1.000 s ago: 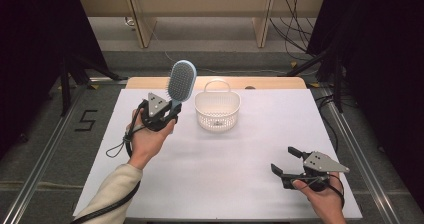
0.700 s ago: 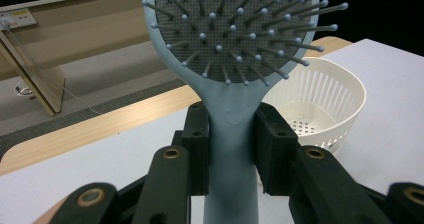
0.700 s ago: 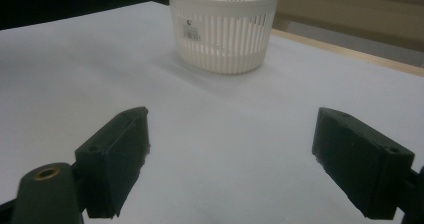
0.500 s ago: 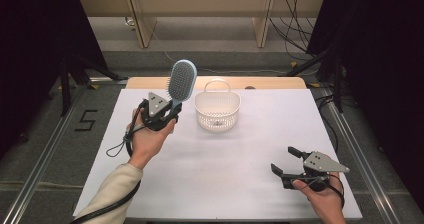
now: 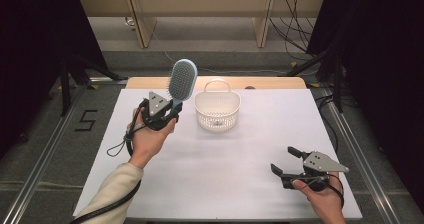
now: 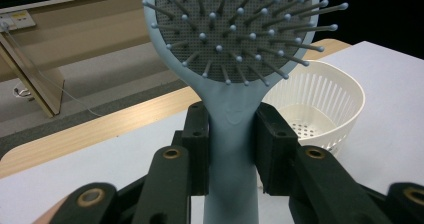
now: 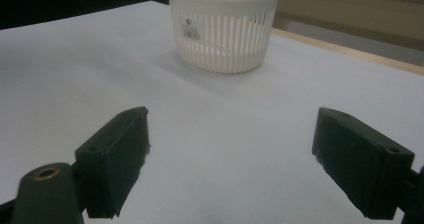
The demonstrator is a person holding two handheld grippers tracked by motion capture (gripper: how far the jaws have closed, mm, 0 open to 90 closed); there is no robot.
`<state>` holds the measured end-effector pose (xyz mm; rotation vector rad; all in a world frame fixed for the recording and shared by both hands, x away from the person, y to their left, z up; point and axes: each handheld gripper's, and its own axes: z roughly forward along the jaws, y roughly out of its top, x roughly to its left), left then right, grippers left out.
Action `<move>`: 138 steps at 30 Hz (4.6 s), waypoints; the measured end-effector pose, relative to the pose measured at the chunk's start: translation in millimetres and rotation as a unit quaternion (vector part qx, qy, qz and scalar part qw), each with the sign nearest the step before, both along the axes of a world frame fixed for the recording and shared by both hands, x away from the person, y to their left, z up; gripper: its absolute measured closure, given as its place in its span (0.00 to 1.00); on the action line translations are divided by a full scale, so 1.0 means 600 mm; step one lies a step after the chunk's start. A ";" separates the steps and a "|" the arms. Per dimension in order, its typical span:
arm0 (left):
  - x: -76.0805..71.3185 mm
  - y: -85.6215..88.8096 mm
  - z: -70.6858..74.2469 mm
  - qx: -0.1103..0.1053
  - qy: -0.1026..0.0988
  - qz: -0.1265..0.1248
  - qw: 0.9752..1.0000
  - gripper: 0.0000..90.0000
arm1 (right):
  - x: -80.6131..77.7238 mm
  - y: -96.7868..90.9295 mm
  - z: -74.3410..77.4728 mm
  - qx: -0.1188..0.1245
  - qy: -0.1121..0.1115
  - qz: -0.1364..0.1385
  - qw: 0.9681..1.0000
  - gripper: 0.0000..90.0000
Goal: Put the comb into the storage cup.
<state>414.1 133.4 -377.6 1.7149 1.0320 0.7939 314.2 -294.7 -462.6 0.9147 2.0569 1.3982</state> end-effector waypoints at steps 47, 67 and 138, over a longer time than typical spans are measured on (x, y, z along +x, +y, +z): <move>0.007 -0.009 0.005 -0.002 -0.006 -0.006 1.000 0.77 | 0.001 0.001 -0.001 -0.001 0.001 0.000 1.000 0.18; 0.008 -0.013 0.009 0.001 -0.009 -0.010 1.000 0.77 | 0.001 0.001 0.000 -0.002 -0.002 0.000 1.000 0.18; 0.016 -0.036 0.026 -0.003 -0.026 -0.019 0.999 0.77 | -0.001 -0.002 0.002 -0.002 -0.004 -0.003 1.000 0.18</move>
